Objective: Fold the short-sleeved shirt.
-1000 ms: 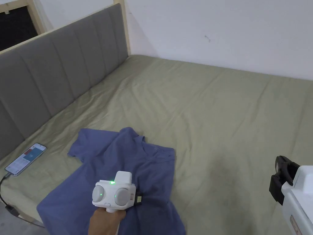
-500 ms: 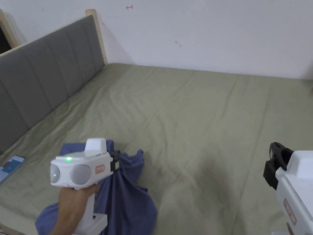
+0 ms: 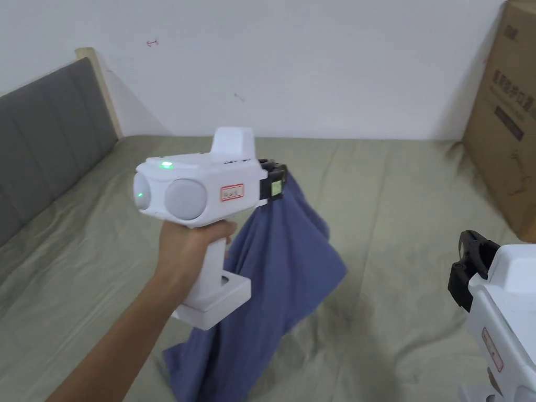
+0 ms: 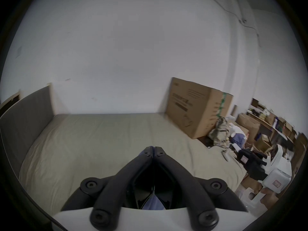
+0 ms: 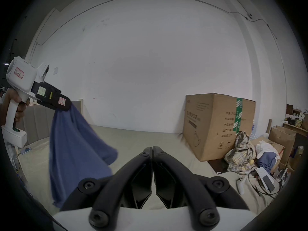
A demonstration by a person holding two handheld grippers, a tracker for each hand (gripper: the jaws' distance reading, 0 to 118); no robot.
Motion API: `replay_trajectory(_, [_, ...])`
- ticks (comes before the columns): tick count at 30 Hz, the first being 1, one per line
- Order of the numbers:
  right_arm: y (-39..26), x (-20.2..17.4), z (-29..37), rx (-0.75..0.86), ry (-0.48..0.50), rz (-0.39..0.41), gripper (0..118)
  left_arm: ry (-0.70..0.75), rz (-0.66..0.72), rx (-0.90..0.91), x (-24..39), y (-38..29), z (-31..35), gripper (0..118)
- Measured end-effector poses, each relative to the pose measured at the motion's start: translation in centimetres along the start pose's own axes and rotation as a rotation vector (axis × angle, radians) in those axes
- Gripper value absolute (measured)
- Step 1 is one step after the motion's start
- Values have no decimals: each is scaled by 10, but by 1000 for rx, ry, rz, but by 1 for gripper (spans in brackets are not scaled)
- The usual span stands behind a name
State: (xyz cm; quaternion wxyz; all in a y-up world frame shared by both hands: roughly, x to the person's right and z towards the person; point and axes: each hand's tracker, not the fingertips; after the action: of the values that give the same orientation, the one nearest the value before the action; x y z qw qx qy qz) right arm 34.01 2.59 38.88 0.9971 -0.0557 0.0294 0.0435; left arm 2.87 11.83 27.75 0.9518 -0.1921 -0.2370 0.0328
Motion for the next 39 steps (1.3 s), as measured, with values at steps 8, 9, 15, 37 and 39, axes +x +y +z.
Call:
replay_trajectory(8, [-10, 54, 13, 1, -95, -1, 0, -172, -53, -118, 77, -27, -78, 0])
replay_trajectory(9, [-12, 60, 15, -4, -108, -3, 0, -190, -50, -153, 83, -41, -89, 0])
replay_trajectory(15, [-25, 76, 16, -31, -138, -9, 0, -243, -40, -376, 95, -126, -137, 0])
replay_trajectory(37, [-29, 69, 19, -58, -132, -24, 0, -21, 59, -340, 88, -184, -134, 116])
replay_trajectory(39, [-23, 66, 22, -40, -135, -23, 0, 1, 78, -242, 83, -159, -112, 116])
